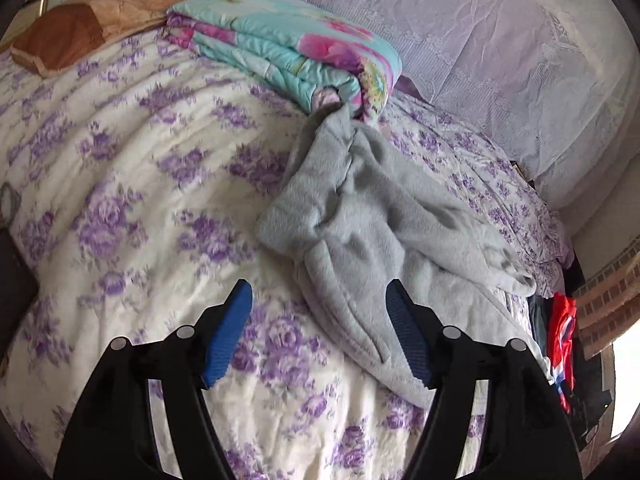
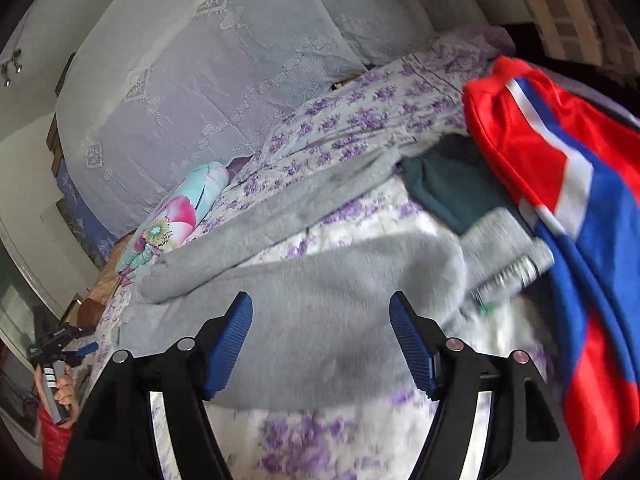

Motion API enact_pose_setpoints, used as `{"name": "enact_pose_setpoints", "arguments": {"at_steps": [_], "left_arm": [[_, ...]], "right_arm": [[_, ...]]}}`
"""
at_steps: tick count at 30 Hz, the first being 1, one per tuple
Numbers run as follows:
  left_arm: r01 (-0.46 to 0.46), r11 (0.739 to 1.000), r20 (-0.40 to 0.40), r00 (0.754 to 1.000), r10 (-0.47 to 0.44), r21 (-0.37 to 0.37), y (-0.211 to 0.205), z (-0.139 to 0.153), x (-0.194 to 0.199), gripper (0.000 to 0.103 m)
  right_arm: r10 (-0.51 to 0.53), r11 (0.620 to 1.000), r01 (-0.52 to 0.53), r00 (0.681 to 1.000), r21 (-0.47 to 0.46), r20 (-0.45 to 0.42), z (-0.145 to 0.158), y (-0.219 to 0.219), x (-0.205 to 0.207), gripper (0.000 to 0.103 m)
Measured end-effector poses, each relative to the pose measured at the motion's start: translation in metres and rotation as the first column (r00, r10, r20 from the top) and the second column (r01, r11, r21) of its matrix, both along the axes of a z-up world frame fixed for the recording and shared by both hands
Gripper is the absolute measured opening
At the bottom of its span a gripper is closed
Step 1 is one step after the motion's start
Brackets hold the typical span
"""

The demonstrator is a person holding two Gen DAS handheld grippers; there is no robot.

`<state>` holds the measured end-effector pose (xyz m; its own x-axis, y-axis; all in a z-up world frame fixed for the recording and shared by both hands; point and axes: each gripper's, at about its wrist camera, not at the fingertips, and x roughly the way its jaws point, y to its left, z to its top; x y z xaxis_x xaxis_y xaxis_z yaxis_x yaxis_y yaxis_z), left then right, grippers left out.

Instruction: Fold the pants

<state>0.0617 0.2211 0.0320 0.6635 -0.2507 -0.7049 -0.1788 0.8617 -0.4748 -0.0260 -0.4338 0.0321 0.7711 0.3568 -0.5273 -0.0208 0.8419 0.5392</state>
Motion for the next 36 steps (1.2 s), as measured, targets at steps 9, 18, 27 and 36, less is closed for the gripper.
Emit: {"name": "enact_pose_setpoints", "arguments": {"at_steps": [9, 18, 27, 36], "left_arm": [[0.013, 0.997, -0.075, 0.997, -0.018, -0.076, -0.043, -0.048, 0.051, 0.068], [-0.093, 0.996, -0.054, 0.994, 0.094, 0.007, -0.046, -0.051, 0.069, 0.026], [-0.009, 0.998, 0.039, 0.999, 0.011, -0.057, -0.034, 0.009, 0.006, 0.013], [0.015, 1.0, 0.064, 0.998, -0.015, 0.001, -0.032, -0.007, -0.105, 0.014]], "right_arm": [[-0.034, 0.984, 0.064, 0.984, 0.169, -0.175, -0.045, -0.015, -0.013, 0.072], [-0.085, 0.981, 0.111, 0.983, 0.158, -0.16, -0.057, -0.001, 0.06, 0.036], [-0.034, 0.98, 0.044, 0.998, 0.192, -0.054, -0.02, -0.018, 0.0, 0.015], [0.041, 0.997, -0.033, 0.993, 0.071, -0.115, -0.036, -0.018, -0.075, 0.015]]}}
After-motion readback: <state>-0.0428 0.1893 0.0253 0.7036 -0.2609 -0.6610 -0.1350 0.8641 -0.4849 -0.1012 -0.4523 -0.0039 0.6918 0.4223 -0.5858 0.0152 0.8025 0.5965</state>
